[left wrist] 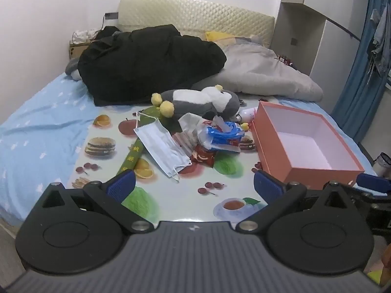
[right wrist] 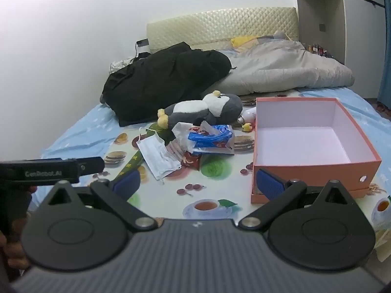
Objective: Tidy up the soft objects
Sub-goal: 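Move both tools toward the pile of items beside the pink box, then grasp the white face mask with the left tool while the right tool grasps the red snack packet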
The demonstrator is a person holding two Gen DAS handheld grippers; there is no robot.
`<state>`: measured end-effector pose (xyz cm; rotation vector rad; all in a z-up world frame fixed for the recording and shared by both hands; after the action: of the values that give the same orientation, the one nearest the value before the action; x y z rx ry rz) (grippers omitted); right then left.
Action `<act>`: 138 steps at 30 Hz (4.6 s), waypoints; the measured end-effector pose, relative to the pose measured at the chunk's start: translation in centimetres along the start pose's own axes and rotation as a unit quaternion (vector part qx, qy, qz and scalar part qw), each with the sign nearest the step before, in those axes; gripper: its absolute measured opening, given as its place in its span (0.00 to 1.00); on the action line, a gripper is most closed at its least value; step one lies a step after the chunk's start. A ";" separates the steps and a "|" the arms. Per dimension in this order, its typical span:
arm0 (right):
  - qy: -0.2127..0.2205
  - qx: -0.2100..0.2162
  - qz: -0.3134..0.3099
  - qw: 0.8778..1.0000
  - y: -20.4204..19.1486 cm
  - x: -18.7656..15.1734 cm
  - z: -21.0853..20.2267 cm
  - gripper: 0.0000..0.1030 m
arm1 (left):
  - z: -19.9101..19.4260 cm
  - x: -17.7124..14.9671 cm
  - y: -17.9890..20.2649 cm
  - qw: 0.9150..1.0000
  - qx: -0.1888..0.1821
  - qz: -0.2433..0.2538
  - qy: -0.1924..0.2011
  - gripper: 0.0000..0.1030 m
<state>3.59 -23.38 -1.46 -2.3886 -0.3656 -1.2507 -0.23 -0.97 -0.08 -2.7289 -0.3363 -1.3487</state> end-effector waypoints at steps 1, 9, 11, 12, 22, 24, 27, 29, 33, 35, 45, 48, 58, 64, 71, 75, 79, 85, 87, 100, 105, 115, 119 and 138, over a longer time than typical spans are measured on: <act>-0.003 -0.003 -0.002 1.000 0.1 -0.1 0.0 1.00 | 0.1 0.0 0.0 1.000 -0.001 -0.001 -0.002 1.00; -0.003 0.003 0.015 1.000 0.7 -0.6 0.1 1.00 | 0.4 -0.3 0.4 1.000 0.001 0.006 -0.011 1.00; -0.001 0.001 0.015 1.000 0.6 -0.6 0.0 1.00 | 0.3 -0.4 0.4 1.000 0.001 0.006 -0.011 1.00; 0.000 0.000 0.016 1.000 0.7 -0.6 -0.1 1.00 | 0.3 -0.3 0.4 1.000 0.001 0.005 -0.012 1.00; 0.002 0.002 0.021 1.000 0.7 -0.9 -0.4 1.00 | 0.2 -0.5 0.3 1.000 0.000 0.003 -0.021 1.00; 0.002 0.000 0.019 1.000 0.7 -1.1 -0.5 1.00 | 0.3 -0.6 0.3 1.000 0.001 0.005 -0.021 1.00; 0.000 -0.005 0.028 1.000 1.0 -1.1 -0.3 1.00 | 0.5 -0.8 0.4 1.000 0.001 0.003 -0.024 1.00; -0.001 -0.005 0.035 0.999 1.3 -1.3 -0.2 1.00 | 0.6 -0.8 0.3 1.000 0.001 0.002 -0.026 1.00; -0.005 -0.005 0.036 0.999 1.1 -1.6 -0.2 1.00 | 0.7 -0.9 0.4 1.000 0.000 0.005 -0.027 1.00; -0.004 -0.003 0.034 0.999 1.0 -1.8 -0.2 1.00 | 0.7 -0.9 0.4 1.000 0.000 0.005 -0.027 1.00; -0.008 0.000 0.037 0.999 0.9 -1.8 -0.2 1.00 | 0.8 -1.0 0.6 1.000 0.001 0.004 -0.029 1.00; -0.008 0.001 0.039 0.999 1.0 -1.7 -0.2 1.00 | 0.8 -1.0 0.8 1.000 0.001 0.007 -0.031 1.00; -0.009 0.001 0.042 0.999 1.0 -2.3 -0.3 1.00 | 1.0 -1.3 0.5 0.999 -0.003 0.004 -0.033 1.00; -0.007 -0.002 0.041 0.999 0.8 -3.0 -0.5 1.00 | 1.0 -1.9 0.5 0.999 -0.004 0.003 -0.037 1.00; -0.008 0.004 0.036 0.999 0.5 -4.5 -0.4 1.00 | 0.9 -3.5 -0.3 0.999 -0.012 0.001 -0.040 1.00; -0.013 0.009 0.039 0.999 0.7 -5.2 0.6 1.00 | 2.0 -4.3 -0.6 0.999 -0.012 0.008 -0.048 1.00; -0.021 0.008 0.042 0.999 1.0 -5.4 1.4 1.00 | 3.3 -4.4 -1.1 0.998 -0.018 -0.001 -0.063 1.00; -0.031 0.008 0.043 0.999 1.4 -5.8 2.5 1.00 | 5.3 -3.9 -1.1 0.997 -0.027 -0.010 -0.071 1.00; -0.036 0.011 0.049 0.998 1.7 -5.9 3.0 1.00 | 6.0 -3.7 -1.0 0.997 -0.030 -0.012 -0.074 1.00; -0.050 0.019 0.032 0.998 1.7 -5.6 6.5 0.98 | 11.1 -2.8 -1.0 0.995 -0.019 -0.010 -0.093 1.00; -0.062 0.029 0.025 0.997 1.4 -5.4 8.6 0.95 | 13.4 -2.4 -1.7 0.994 -0.014 -0.022 -0.102 1.00; -0.089 0.058 0.002 0.994 0.3 -5.2 13.7 0.84 | 18.6 -1.5 -2.6 0.993 -0.006 -0.025 -0.119 1.00; -0.099 0.058 0.000 0.993 0.7 -4.8 16.3 0.76 | 21.1 -0.9 -2.8 0.992 -0.007 -0.031 -0.123 1.00; -0.106 0.041 0.006 0.993 4.3 -2.1 30.1 0.76 | 33.7 0.5 -3.6 0.986 -0.004 -0.061 -0.157 0.98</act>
<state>25.76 -12.86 -19.49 -2.4543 -0.4562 -0.9586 25.39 8.23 -20.32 -2.9703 -0.5279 -0.9361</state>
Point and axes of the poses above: each gripper's, at about its wrist camera, not at the fingertips, and z roughly the way its jaws point, y to its right, x to its top, the point moved 1 cm from there along z, roughly the way its jaws point, and after that the axes turned 9 degrees about x, right-handed, at the moved point
